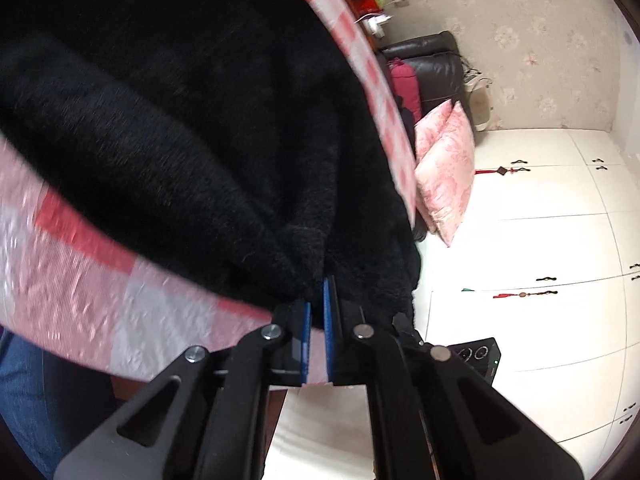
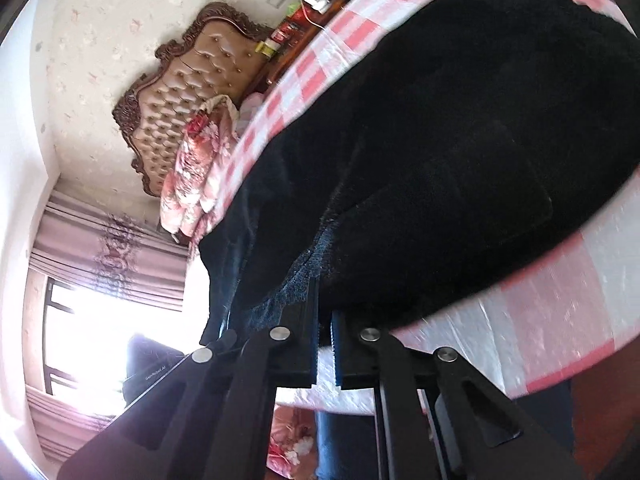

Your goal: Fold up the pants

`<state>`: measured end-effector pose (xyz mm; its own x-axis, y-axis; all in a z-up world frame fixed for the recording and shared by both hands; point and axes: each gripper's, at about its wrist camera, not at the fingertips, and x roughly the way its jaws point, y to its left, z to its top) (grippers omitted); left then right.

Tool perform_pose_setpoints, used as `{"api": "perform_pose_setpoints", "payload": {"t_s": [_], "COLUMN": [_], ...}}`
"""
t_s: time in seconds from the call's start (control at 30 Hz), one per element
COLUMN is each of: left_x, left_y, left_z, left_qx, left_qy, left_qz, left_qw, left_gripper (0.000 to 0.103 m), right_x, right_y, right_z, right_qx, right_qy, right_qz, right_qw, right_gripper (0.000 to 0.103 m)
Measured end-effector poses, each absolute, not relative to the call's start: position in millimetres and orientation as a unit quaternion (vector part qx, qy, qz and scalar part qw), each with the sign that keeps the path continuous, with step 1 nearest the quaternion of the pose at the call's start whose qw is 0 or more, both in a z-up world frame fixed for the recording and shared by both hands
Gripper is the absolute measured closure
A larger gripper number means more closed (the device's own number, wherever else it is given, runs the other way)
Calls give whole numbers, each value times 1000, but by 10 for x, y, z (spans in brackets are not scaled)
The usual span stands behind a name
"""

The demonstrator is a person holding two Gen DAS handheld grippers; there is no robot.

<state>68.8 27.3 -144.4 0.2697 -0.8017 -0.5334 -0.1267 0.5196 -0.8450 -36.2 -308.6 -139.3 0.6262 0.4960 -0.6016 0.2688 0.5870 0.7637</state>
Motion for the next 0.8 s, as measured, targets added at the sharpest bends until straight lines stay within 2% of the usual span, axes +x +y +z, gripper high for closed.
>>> {"api": "perform_pose_setpoints", "payload": {"t_s": [0.17,0.27,0.33,0.37,0.47,0.6,0.63,0.67,0.7,0.73,0.8], "left_x": [701,717,686,662,625,891,1009,1220,1427,1597,2046], "left_y": [248,229,254,287,536,1208,1353,1530,1669,1758,1899], "left_z": [-1713,-1740,-1703,-1664,-1507,-1035,-932,-816,-779,-766,-786], "left_qx": [-413,-415,-404,-394,-381,-325,-300,-252,-222,-210,-185], "left_qy": [571,577,581,581,564,478,456,424,414,411,416], "left_qz": [-237,-239,-254,-258,-283,-221,-195,-159,-124,-108,-120], "left_qw": [669,662,659,664,676,785,815,855,874,880,882], "left_gripper": [97,80,74,70,69,69,69,67,67,68,68], "right_x": [-327,-359,-395,-425,-554,-665,-652,-624,-559,-501,-350], "right_y": [-3065,-3048,-3064,-3092,-3216,-3442,-3496,-3543,-3600,-3638,-3717], "right_z": [-1657,-1713,-1693,-1683,-1622,-1376,-1255,-1152,-1043,-982,-904], "right_qx": [439,423,415,409,389,350,325,295,257,235,189], "right_qy": [460,476,482,488,503,499,486,471,455,442,417], "right_qz": [54,46,49,47,37,37,27,12,-19,-41,-78], "right_qw": [770,770,770,770,771,792,811,832,853,865,885], "right_gripper": [95,93,92,88,82,82,78,61,48,25,24]}}
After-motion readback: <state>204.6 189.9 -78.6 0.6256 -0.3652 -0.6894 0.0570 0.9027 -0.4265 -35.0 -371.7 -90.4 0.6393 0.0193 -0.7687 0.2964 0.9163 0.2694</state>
